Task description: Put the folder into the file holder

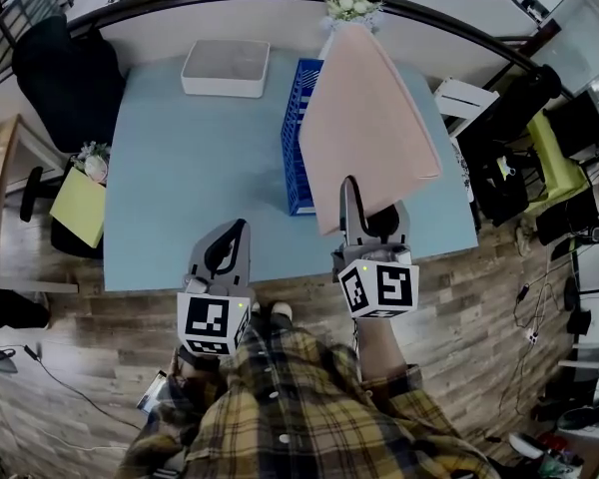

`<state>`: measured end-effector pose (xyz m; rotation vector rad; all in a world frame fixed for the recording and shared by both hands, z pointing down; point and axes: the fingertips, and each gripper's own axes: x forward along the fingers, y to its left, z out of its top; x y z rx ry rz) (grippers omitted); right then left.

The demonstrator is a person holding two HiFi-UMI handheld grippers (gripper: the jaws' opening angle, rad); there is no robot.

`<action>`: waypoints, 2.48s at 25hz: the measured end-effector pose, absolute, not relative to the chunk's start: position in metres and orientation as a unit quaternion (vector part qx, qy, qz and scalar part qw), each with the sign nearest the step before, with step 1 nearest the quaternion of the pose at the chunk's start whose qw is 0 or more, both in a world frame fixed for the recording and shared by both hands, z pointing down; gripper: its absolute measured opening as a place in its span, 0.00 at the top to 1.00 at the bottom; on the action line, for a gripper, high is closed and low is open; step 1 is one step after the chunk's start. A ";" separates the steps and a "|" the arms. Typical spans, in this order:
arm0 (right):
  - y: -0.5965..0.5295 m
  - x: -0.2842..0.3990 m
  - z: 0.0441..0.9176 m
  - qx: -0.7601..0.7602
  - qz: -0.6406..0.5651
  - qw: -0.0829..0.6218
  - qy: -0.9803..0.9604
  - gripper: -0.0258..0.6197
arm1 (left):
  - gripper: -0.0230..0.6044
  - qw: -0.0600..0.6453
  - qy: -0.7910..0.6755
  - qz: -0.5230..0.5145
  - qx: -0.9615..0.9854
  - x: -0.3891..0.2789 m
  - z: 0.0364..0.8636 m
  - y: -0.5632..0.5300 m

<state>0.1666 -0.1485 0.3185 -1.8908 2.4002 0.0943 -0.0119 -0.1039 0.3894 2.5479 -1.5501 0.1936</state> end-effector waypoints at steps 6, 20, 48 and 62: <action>-0.164 0.166 0.321 -0.625 0.034 0.047 0.778 0.70 | 0.98 0.080 -0.519 0.067 0.849 -0.011 0.393 -0.111; -0.209 0.170 0.323 -0.647 0.039 0.085 0.757 0.70 | 0.98 0.095 -0.511 0.075 0.851 -0.011 0.405 -0.143; -0.240 0.160 0.378 -0.646 0.007 0.043 0.762 0.70 | 0.98 0.122 -0.509 0.090 0.847 -0.016 0.429 -0.174; -0.241 0.149 0.406 -0.638 0.006 -0.001 0.770 0.70 | 0.98 0.129 -0.504 0.092 0.849 -0.020 0.434 -0.178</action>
